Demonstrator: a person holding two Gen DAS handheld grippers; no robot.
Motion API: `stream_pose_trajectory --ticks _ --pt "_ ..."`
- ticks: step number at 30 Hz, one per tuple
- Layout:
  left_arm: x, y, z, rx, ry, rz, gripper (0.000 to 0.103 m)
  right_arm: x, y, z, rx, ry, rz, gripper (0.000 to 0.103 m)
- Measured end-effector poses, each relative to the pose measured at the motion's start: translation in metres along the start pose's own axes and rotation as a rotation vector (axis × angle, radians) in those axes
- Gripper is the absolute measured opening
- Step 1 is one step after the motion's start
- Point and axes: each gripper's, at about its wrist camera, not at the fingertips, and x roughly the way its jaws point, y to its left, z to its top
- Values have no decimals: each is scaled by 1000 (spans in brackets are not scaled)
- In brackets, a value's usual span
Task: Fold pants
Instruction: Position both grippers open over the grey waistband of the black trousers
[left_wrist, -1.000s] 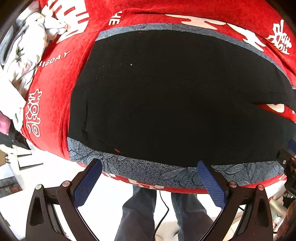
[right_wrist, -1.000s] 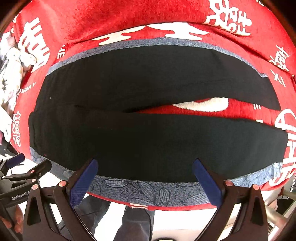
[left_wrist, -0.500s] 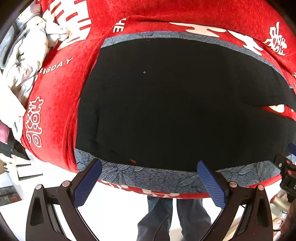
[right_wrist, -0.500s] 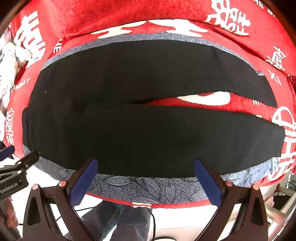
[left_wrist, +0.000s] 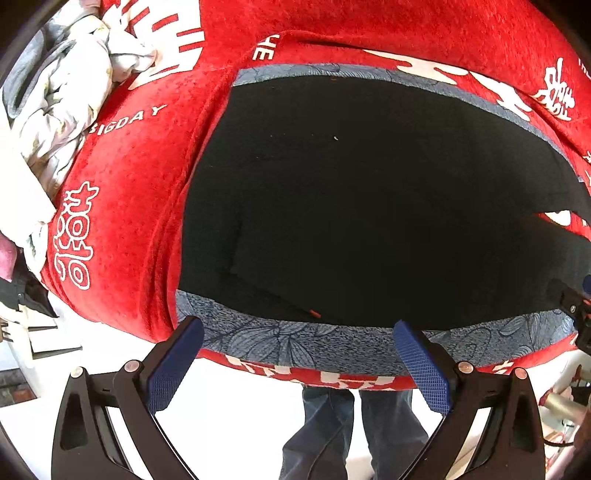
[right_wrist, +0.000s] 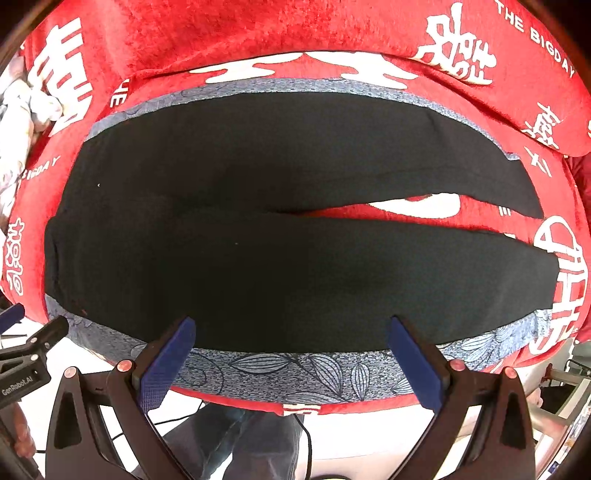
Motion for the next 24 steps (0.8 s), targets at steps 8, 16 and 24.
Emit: stream_pose_trajectory --ticks 8,16,24 --pt "3 7 -2 3 0 -4 103 1 5 -5 2 6 -2 103" --pt "8 8 -3 4 6 2 103 6 5 -9 14 10 1 103" --pt "8 10 -5 2 -4 -12 103 6 4 -14 26 7 21 103"
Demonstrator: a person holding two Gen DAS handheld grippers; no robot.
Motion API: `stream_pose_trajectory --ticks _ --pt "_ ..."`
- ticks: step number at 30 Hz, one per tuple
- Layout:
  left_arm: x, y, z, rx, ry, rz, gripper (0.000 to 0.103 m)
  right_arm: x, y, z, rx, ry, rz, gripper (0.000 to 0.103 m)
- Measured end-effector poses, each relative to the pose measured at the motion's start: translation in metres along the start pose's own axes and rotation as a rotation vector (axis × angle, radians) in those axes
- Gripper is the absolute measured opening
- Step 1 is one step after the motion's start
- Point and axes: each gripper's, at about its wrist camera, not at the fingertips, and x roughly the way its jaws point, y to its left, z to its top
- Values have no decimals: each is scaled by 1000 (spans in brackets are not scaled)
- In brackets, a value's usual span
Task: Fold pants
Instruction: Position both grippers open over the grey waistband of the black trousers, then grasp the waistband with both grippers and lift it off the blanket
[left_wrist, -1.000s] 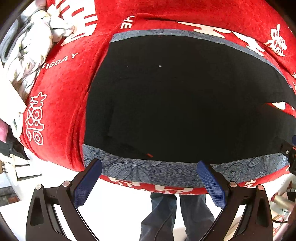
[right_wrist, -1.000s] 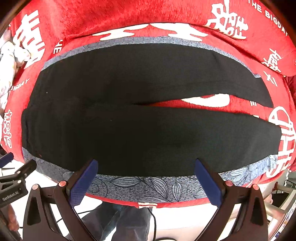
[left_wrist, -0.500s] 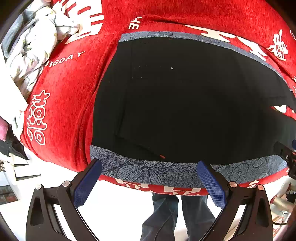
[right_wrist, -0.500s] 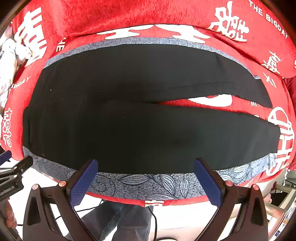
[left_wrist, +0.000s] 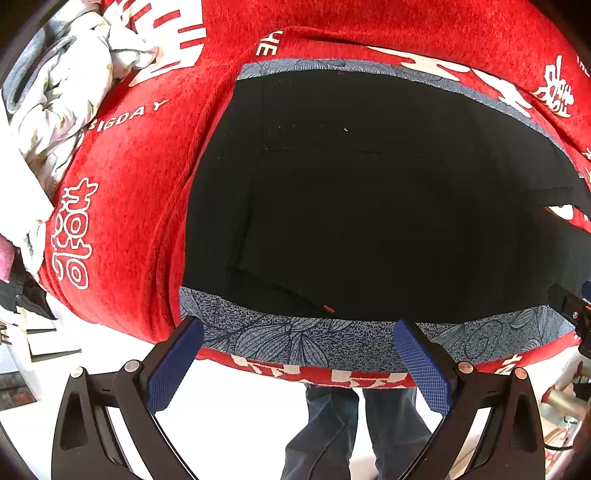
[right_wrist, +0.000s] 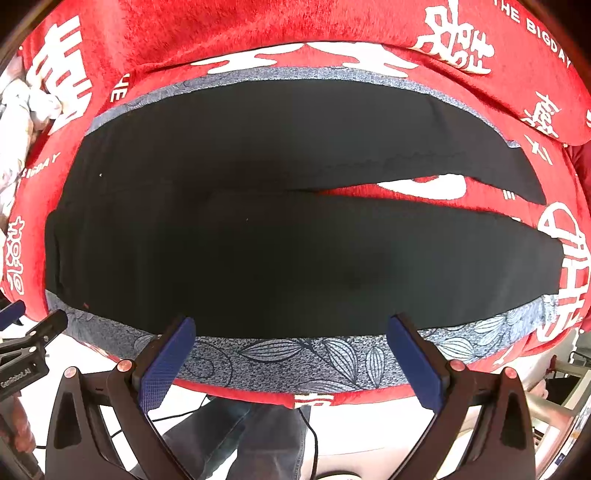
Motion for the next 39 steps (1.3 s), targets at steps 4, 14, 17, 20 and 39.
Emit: stream_pose_trajectory --ticks 4,14,17,20,39 --pt "4 13 -6 -42 -1 -117 103 2 -7 -7 60 7 156 101" --pt "22 41 -29 -109 56 -288 103 74 -53 -94 408 133 618 66" --pt "27 45 -32 -126 65 -322 103 90 -65 -106 521 87 704 66" --pt "30 47 -33 -144 69 -351 103 99 -73 -117 632 51 794 67" --pt "65 110 -62 -513 106 -614 103 84 -2 -74 589 91 1161 7"
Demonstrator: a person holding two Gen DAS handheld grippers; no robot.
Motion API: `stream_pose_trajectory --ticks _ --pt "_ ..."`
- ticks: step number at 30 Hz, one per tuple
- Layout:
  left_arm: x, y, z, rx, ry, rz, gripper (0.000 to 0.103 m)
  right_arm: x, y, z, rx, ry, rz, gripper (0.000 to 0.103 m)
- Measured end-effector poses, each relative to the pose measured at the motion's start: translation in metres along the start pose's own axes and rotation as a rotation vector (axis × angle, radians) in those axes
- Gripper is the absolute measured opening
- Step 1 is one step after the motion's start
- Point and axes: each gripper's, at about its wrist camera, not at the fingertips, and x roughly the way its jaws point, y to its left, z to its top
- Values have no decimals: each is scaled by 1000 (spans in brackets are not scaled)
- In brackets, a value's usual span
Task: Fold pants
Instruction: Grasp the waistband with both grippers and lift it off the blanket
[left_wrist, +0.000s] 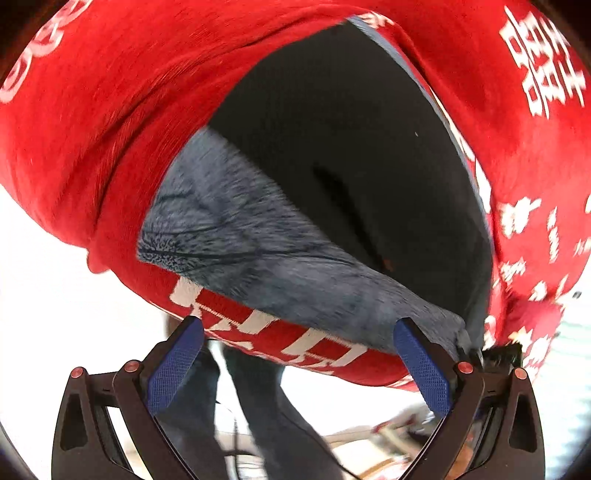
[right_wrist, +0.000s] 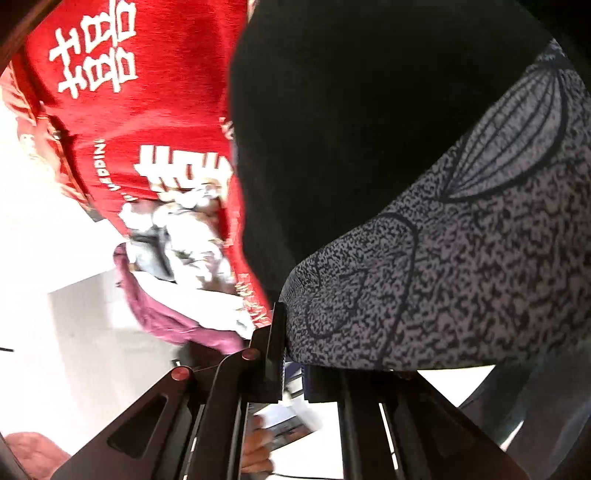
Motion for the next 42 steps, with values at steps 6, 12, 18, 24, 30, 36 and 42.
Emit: stream_pose_trajectory --ticks 6,12,18,24,30,36,42 --pt "5 10 27 -120 -72 -109 85 -6 13 3 -35 33 12 7" --pt "-5 4 32 -36 -67 -91 20 0 -4 -2 -68 76 -95 11" --pt "-14 -6 41 28 -26 -74 20 -24 -38 -7 -34 11 -240 48" --pt "-19 -18 47 100 23 -60 20 -69 -71 -7 79 -166 -156 53" --pt "-16 -26 49 116 43 -29 20 -79 -94 -13 267 -277 38 6" --pt "-49 -48 62 125 -37 -76 20 -111 -6 6 -9 -243 -115 6" --pt "-66 -106 109 174 -168 -128 20 -99 83 73 -198 -195 -157 6"
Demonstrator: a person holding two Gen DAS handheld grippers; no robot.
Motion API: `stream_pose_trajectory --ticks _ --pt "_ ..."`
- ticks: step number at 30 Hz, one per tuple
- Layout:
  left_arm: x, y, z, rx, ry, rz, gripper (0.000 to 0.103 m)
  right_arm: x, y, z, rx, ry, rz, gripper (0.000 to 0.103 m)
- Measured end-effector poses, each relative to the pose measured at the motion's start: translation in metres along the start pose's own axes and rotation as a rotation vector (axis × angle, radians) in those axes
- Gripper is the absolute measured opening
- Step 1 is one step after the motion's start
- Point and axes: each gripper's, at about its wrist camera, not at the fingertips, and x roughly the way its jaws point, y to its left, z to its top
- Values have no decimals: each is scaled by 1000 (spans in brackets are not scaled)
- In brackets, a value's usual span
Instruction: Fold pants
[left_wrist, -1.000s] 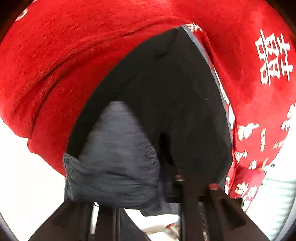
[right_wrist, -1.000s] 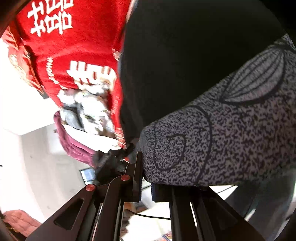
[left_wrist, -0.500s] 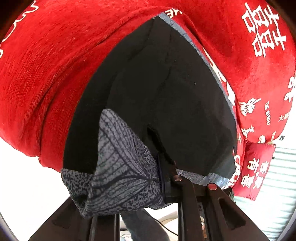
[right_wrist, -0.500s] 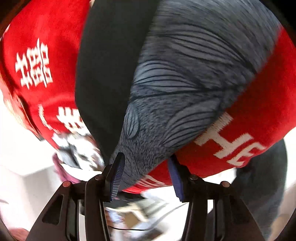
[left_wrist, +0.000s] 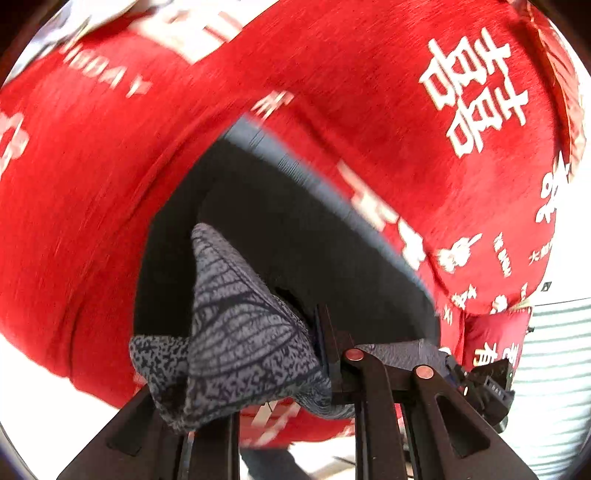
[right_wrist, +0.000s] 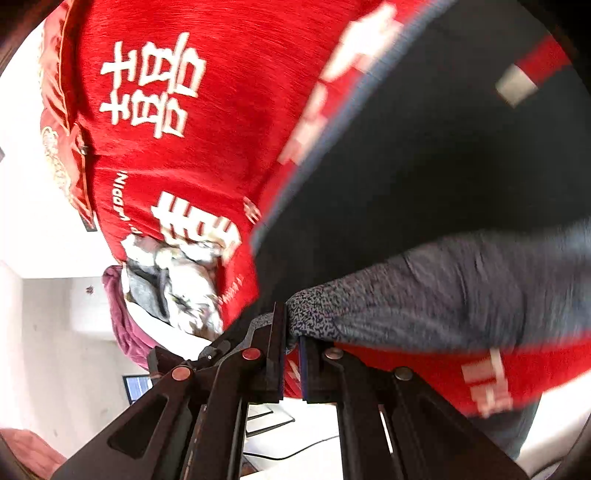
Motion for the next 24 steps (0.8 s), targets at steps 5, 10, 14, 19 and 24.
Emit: stream_pose_trajectory --ticks 5,10,14,19,24 --pt "36 -19 55 -3 -84 106 36 51 32 102 -52 101 -59 6" --pt "95 1 103 -86 -135 294 74 111 8 168 -65 222 -168 10" --pt "115 4 126 -114 -167 466 74 157 -23 201 -24 283 -232 11" --pt "70 -27 136 -47 -261 524 74 155 -13 206 -30 301 -133 75" --pt "82 -72 99 129 -103 531 74 125 20 198 -107 287 -56 78"
